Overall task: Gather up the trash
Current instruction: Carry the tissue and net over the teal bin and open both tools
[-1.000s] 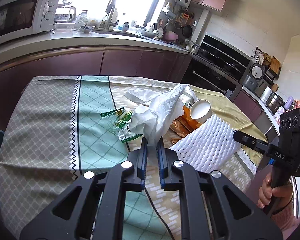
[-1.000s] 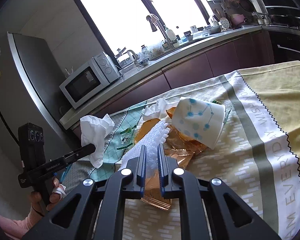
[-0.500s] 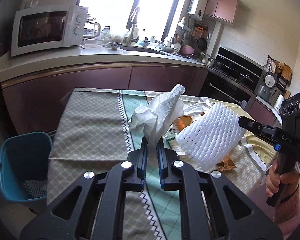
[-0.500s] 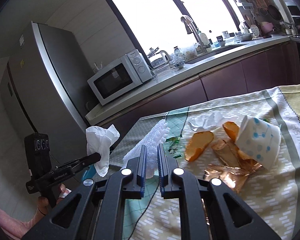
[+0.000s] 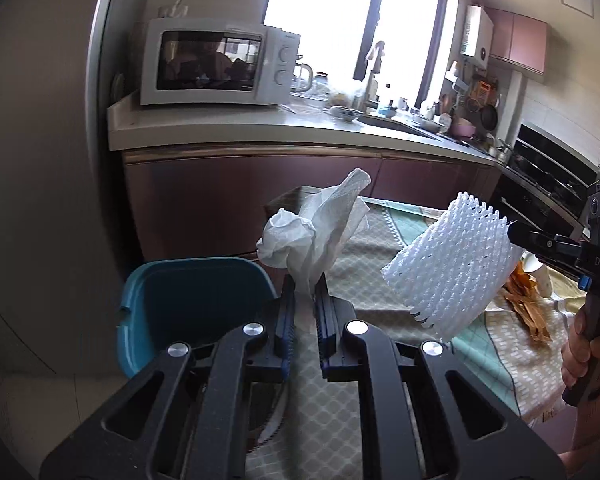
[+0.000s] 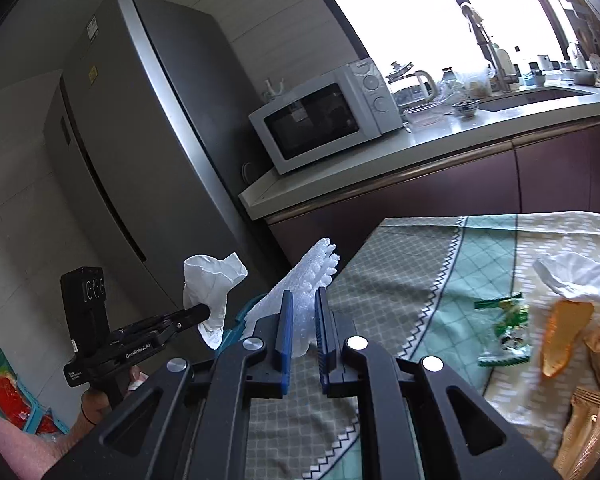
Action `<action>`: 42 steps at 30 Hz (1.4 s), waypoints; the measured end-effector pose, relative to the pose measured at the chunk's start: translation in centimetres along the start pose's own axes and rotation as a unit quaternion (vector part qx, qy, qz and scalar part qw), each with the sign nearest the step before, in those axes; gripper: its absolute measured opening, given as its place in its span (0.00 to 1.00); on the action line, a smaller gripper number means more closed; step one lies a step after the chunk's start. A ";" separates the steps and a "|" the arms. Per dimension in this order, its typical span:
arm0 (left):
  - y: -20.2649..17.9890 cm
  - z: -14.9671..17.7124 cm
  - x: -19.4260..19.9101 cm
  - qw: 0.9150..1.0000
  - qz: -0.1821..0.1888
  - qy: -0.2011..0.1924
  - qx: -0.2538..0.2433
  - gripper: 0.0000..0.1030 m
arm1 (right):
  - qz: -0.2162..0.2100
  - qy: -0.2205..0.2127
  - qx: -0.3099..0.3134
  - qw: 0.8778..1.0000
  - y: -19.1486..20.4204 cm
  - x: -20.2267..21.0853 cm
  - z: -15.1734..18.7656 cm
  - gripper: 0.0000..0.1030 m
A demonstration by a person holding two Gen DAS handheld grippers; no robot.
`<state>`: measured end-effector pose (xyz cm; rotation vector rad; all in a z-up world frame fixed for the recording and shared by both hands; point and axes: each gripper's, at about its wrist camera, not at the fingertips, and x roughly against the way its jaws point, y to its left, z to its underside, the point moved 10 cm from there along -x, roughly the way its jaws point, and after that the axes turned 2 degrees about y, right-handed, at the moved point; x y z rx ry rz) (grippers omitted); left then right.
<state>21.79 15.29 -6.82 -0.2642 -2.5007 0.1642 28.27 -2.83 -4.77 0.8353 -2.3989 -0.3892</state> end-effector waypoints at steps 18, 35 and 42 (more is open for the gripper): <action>11.1 4.6 -5.8 0.992 -0.086 0.075 0.044 0.11 | 0.007 0.105 0.031 0.994 3.6 -14.9 1.5 0.09; 12.6 7.6 -13.1 0.983 -0.113 0.136 0.051 0.22 | 0.035 0.201 0.013 0.979 3.0 -22.8 4.8 0.25; 11.8 7.6 -14.1 0.983 -0.110 0.135 0.050 0.29 | 0.034 0.194 0.002 0.980 2.1 -21.5 4.8 0.31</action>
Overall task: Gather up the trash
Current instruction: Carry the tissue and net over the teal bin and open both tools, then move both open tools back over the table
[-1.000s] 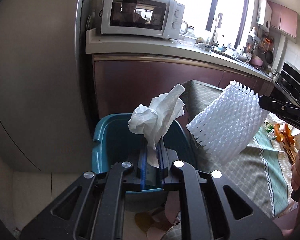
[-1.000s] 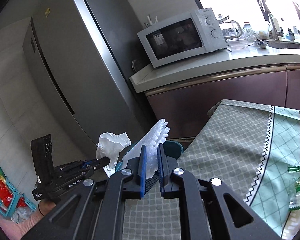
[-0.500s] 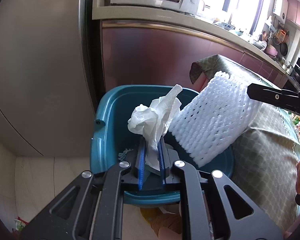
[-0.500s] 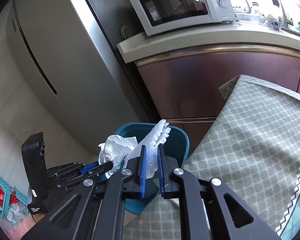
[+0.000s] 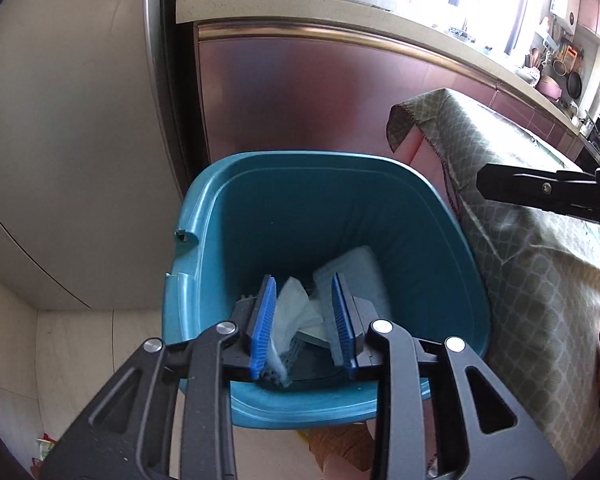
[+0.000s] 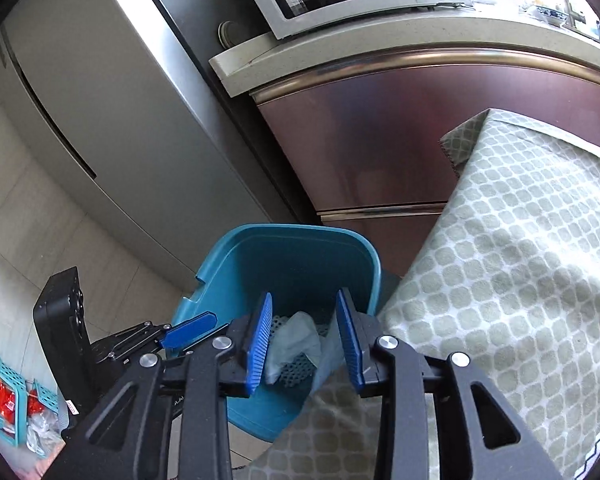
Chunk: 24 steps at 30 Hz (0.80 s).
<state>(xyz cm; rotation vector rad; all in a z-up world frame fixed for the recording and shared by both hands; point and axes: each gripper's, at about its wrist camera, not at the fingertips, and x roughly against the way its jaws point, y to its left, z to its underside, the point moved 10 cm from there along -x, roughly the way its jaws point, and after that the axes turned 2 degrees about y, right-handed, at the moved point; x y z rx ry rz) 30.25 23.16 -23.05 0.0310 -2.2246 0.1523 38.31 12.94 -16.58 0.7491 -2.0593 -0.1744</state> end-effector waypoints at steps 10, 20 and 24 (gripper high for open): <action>-4.0 -1.2 5.0 0.997 0.037 -0.058 -0.034 0.36 | -0.012 -0.047 0.004 0.999 -0.8 6.1 1.8 0.32; -14.0 -1.5 10.9 0.981 0.129 -0.106 -0.104 0.41 | 0.025 -0.130 -0.010 0.991 -4.8 16.8 4.4 0.40; -18.8 -0.7 12.3 0.971 0.164 -0.109 -0.134 0.43 | 0.069 -0.154 -0.031 0.985 -8.1 21.2 6.7 0.40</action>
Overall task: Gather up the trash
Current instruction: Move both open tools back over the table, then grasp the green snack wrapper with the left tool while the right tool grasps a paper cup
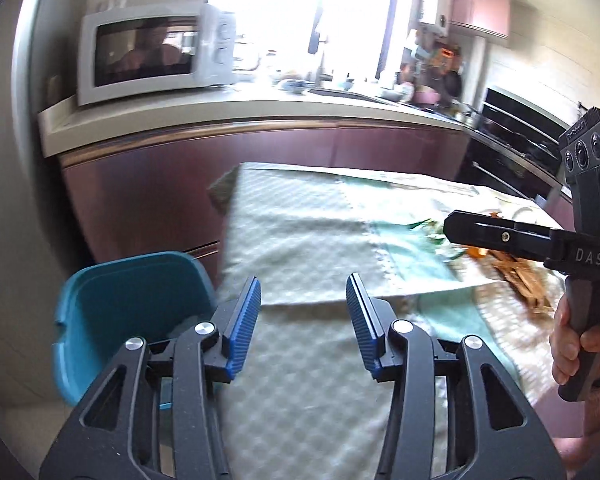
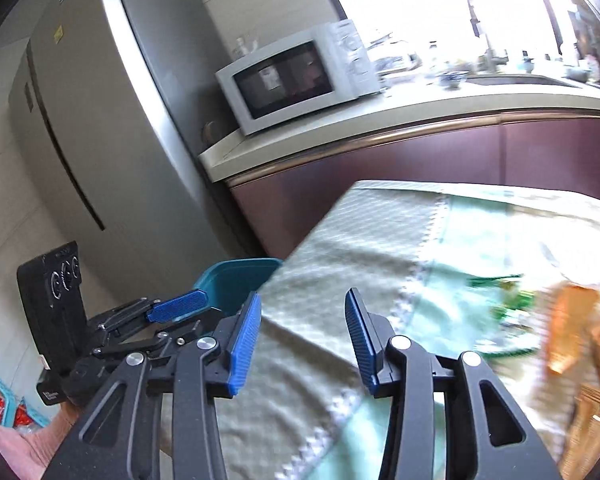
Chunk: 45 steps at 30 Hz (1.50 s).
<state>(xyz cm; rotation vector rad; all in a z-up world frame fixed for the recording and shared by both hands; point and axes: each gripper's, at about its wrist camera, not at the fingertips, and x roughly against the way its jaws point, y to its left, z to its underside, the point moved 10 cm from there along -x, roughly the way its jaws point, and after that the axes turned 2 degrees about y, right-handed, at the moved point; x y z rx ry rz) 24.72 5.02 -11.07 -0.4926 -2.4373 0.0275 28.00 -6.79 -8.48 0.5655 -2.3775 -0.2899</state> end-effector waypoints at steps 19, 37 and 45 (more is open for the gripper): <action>-15.9 -0.7 -8.2 0.991 0.082 0.055 -0.085 0.47 | 0.147 -0.090 -0.177 0.969 -20.6 15.0 4.8 0.45; -20.1 -0.4 -15.2 0.983 0.056 0.118 -0.129 0.47 | 0.062 -0.106 -0.276 0.953 -26.5 13.9 6.3 0.50; -19.5 -0.1 -16.9 0.981 0.074 0.152 -0.100 0.31 | 0.037 -0.111 -0.274 0.955 -26.2 13.8 5.9 0.44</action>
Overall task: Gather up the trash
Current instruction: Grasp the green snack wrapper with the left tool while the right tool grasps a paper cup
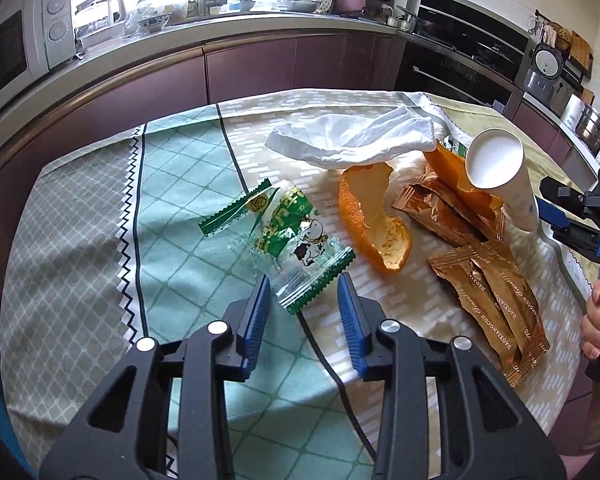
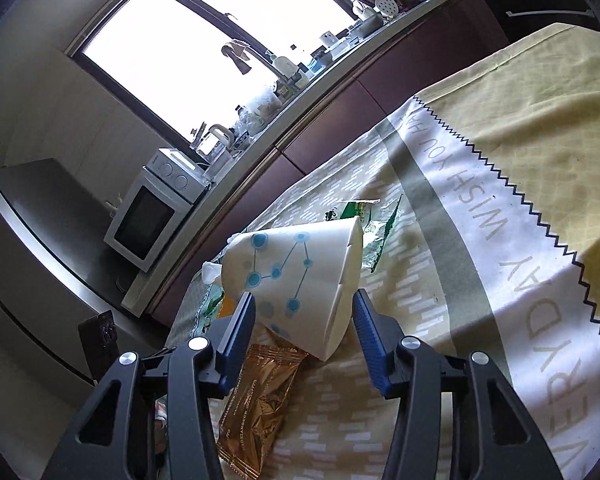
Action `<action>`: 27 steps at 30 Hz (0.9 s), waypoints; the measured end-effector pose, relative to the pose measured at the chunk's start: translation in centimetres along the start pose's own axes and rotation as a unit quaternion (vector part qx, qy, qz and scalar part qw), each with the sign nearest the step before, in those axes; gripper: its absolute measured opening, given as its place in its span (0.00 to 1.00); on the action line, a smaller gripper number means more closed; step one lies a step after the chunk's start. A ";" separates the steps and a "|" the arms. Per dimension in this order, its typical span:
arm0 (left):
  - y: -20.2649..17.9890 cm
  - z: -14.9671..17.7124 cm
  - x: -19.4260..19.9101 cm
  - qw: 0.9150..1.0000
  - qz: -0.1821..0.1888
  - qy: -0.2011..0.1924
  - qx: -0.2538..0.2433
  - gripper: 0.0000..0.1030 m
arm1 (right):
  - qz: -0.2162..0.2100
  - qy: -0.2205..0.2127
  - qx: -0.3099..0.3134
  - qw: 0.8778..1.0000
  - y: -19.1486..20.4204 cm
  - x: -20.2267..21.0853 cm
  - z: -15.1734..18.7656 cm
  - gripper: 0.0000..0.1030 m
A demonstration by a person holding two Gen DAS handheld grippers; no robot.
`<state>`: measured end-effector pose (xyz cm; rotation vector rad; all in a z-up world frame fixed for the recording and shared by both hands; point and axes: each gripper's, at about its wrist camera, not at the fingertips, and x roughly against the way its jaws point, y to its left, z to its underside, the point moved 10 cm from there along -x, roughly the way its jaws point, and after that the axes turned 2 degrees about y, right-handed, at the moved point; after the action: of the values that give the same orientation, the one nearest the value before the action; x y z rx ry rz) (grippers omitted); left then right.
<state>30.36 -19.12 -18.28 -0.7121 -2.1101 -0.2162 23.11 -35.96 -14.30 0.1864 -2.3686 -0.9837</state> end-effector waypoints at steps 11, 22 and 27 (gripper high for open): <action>-0.1 -0.1 -0.1 1.000 0.017 -0.003 0.001 0.09 | -0.014 0.005 -0.006 1.000 0.3 0.1 0.3 0.12; -0.7 0.8 2.4 0.999 0.027 -0.026 -0.001 0.08 | -0.027 -0.005 0.018 0.999 2.2 1.3 0.5 0.04; 0.0 1.4 4.1 0.999 0.030 -0.038 0.009 0.07 | -0.030 -0.010 0.033 0.999 3.3 2.2 0.6 0.03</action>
<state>27.47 -16.90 -15.86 -0.7832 -2.1565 -0.1381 21.21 -33.93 -11.43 0.2763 -2.4279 -0.9386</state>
